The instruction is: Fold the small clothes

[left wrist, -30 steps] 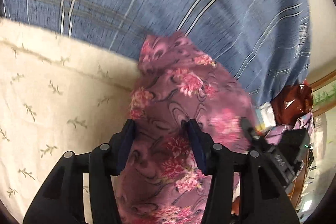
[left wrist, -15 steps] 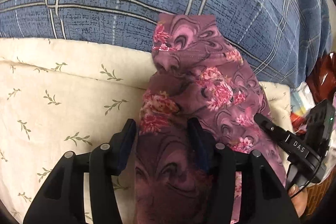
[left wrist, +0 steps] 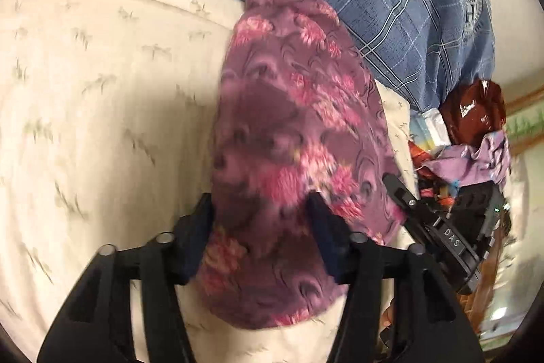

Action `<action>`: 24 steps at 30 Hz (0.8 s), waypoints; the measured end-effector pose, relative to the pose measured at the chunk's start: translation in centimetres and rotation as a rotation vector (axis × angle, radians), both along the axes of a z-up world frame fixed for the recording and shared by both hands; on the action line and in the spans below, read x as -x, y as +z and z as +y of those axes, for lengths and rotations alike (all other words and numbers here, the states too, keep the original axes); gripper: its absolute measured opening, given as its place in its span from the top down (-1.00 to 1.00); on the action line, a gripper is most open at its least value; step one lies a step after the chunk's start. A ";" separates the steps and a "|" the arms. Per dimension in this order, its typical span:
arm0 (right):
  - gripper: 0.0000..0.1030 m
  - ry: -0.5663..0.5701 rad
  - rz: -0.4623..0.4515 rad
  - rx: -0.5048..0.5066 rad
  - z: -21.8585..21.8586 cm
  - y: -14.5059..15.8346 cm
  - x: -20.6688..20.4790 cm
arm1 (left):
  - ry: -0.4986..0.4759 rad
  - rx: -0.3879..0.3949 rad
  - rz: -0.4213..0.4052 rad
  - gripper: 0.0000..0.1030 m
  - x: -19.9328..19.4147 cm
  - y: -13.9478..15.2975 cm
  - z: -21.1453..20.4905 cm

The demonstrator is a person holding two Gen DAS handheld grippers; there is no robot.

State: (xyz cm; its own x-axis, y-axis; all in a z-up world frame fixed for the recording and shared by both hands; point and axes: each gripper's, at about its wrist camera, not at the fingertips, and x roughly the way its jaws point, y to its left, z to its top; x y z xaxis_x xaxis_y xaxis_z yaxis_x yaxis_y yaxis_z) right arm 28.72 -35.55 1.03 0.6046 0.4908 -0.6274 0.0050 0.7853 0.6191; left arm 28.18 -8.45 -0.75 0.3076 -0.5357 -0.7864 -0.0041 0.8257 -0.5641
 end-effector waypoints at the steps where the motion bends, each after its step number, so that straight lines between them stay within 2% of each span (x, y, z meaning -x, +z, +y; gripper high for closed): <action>1: 0.73 0.015 -0.021 0.012 0.2 1.0 0.2 | -0.003 -0.022 -0.026 0.07 0.2 0.5 -0.6; 2: 0.73 0.026 -0.068 0.039 0.6 2.6 0.5 | -0.009 -0.038 -0.043 0.07 0.6 1.0 -0.5; 4: 0.74 0.044 -0.140 0.156 1.1 5.0 1.2 | -0.011 -0.064 -0.055 0.09 1.2 1.1 -0.5; 6: 0.74 0.054 -0.111 0.242 1.8 4.5 0.8 | -0.017 -0.090 -0.042 0.09 1.4 0.0 -1.3; 8: 0.74 0.056 -0.049 0.301 1.8 2.4 0.1 | -0.022 -0.108 -0.060 0.10 1.8 -0.1 -1.1; 11: 0.69 0.040 -0.043 0.268 1.0 0.1 0.3 | -0.050 -0.168 -0.100 0.09 1.9 0.2 -1.9; 12: 0.59 0.023 -0.045 0.249 0.5 -0.5 0.4 | -0.057 -0.189 -0.109 0.09 1.9 0.3 -2.2; 13: 0.51 0.010 -0.043 0.221 0.0 -0.9 0.3 | -0.062 -0.206 -0.115 0.09 1.8 0.5 -2.5; 16: 0.44 -0.013 -0.023 0.107 -1.4 -1.5 0.6 | -0.060 -0.221 -0.117 0.09 1.9 0.7 -2.4; 19: 0.34 -0.035 -0.015 0.084 -1.4 -0.5 1.4 | -0.052 -0.230 -0.112 0.09 2.3 0.9 -2.0; 24: 0.32 0.014 -0.113 0.127 0.5 2.3 4.7 | -0.054 -0.273 -0.136 0.10 3.6 1.9 -2.5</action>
State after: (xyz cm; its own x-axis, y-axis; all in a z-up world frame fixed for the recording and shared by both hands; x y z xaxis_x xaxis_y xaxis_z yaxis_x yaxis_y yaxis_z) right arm 24.06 -35.05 3.36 0.6686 0.4210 -0.6130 -0.0707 0.8566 0.5111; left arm 24.63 -10.94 1.19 0.3965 -0.3287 -0.8571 0.1038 0.9438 -0.3139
